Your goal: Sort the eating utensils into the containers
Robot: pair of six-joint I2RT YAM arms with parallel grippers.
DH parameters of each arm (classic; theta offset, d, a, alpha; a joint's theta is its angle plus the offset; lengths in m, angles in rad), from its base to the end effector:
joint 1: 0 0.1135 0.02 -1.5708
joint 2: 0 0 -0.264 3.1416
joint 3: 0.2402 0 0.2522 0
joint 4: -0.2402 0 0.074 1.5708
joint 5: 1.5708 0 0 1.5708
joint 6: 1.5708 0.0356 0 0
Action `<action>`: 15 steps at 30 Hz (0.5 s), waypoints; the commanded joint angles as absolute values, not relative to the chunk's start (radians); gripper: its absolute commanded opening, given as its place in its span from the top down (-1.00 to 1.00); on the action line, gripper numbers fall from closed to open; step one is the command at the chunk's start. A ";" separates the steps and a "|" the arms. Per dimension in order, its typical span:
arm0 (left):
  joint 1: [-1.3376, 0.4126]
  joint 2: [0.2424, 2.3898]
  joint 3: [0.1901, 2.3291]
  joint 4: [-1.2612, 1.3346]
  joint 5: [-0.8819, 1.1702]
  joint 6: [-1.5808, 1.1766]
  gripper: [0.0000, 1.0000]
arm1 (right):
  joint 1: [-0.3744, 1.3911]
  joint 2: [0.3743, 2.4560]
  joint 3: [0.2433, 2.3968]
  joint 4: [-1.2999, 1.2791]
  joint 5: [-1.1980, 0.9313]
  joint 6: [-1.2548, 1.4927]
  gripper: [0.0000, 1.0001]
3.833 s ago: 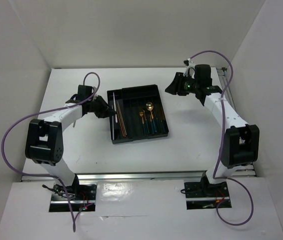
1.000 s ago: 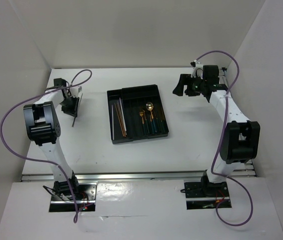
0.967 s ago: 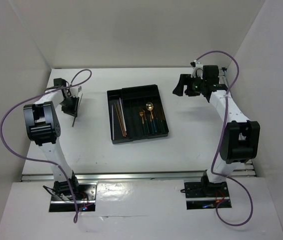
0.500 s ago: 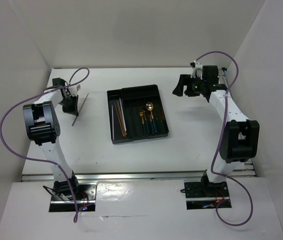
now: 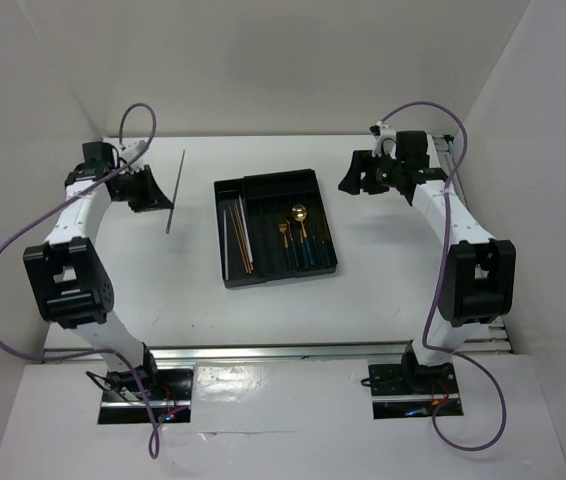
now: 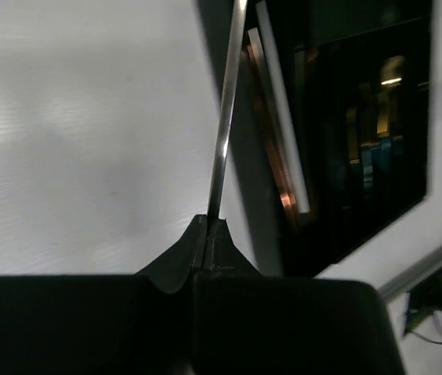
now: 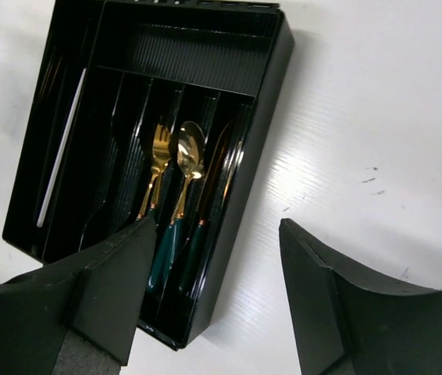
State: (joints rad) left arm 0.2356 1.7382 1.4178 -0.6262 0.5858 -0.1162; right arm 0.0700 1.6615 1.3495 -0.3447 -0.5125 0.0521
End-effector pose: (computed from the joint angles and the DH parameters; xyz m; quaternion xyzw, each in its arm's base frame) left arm 0.3702 0.0686 0.2695 -0.0722 0.9126 -0.2568 0.3099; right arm 0.3765 0.0439 0.2942 -0.1196 0.8670 0.2531 0.4122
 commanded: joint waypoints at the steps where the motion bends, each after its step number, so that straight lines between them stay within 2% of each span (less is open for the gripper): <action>1: 0.212 1.632 1.390 -0.548 0.785 -0.282 1.00 | 0.084 1.647 1.358 -0.313 -0.523 0.034 -0.42; 6: 0.127 1.605 1.355 -0.493 0.860 -0.446 1.00 | 0.094 1.647 1.358 -0.313 -0.523 0.034 -0.42; 8: 0.066 1.582 1.313 -0.405 0.882 -0.517 1.00 | 0.094 1.647 1.358 -0.313 -0.534 0.034 -0.32; 15: -0.113 1.582 1.174 -0.220 0.796 -0.786 1.00 | 0.094 1.647 1.347 -0.313 -0.543 0.034 -0.22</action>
